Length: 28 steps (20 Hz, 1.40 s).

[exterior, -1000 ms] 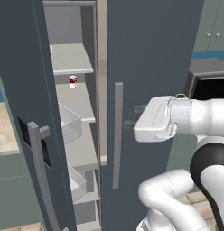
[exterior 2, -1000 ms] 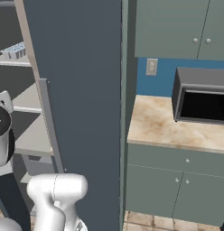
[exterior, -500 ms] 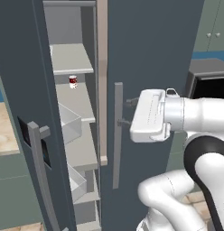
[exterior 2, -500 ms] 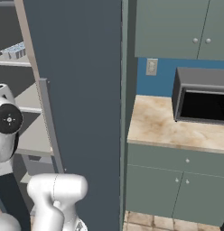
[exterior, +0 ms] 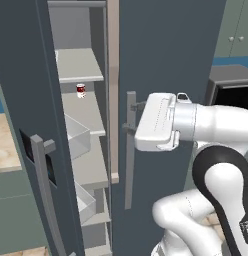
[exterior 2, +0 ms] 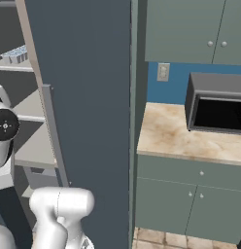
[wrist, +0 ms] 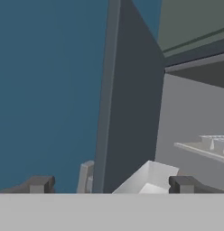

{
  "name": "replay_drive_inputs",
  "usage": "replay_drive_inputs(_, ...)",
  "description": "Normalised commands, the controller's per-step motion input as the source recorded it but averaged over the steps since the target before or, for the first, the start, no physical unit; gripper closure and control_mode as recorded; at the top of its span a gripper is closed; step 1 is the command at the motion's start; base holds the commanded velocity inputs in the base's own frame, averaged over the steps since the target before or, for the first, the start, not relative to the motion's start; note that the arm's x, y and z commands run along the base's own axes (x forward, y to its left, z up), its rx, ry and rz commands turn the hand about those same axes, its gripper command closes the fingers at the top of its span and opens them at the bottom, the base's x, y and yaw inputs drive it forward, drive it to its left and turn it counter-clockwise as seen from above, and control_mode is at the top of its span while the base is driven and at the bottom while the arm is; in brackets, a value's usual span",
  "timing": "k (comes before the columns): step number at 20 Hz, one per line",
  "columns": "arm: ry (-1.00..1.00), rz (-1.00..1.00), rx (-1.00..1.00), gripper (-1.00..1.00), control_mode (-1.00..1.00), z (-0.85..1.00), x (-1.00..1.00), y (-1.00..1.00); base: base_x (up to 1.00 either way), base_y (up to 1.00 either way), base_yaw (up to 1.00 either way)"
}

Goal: Open the freezer door, pick up the ice cube tray from the freezer, and place it on the dining counter.

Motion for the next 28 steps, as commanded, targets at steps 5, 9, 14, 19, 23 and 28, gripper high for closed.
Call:
replay_drive_inputs(5, 0.00, 0.05, 0.04, -1.00, -1.00, 0.06, 0.30, 0.00, 0.00, 0.00, 0.00)
replay_drive_inputs(9, 0.00, 0.07, 0.01, -1.00, -1.00, 0.00, 0.37, 0.08, 0.00, 0.00, 0.00)
replay_drive_inputs(14, 0.00, 0.08, 0.00, -1.00, -1.00, 0.00, 0.29, 0.36, 0.00, 0.00, 0.00)
replay_drive_inputs(19, 0.00, 0.03, 0.00, -1.00, -1.00, 0.00, 0.15, 0.45, 0.00, 0.00, 0.00)
replay_drive_inputs(23, -0.03, 0.01, 0.00, -1.00, -1.00, 0.00, 0.22, 0.26, 0.00, 0.00, 0.00)
replay_drive_inputs(28, -0.09, 0.00, 0.00, -1.00, -1.00, 0.00, 0.24, 0.21, 0.00, 0.00, 0.00)
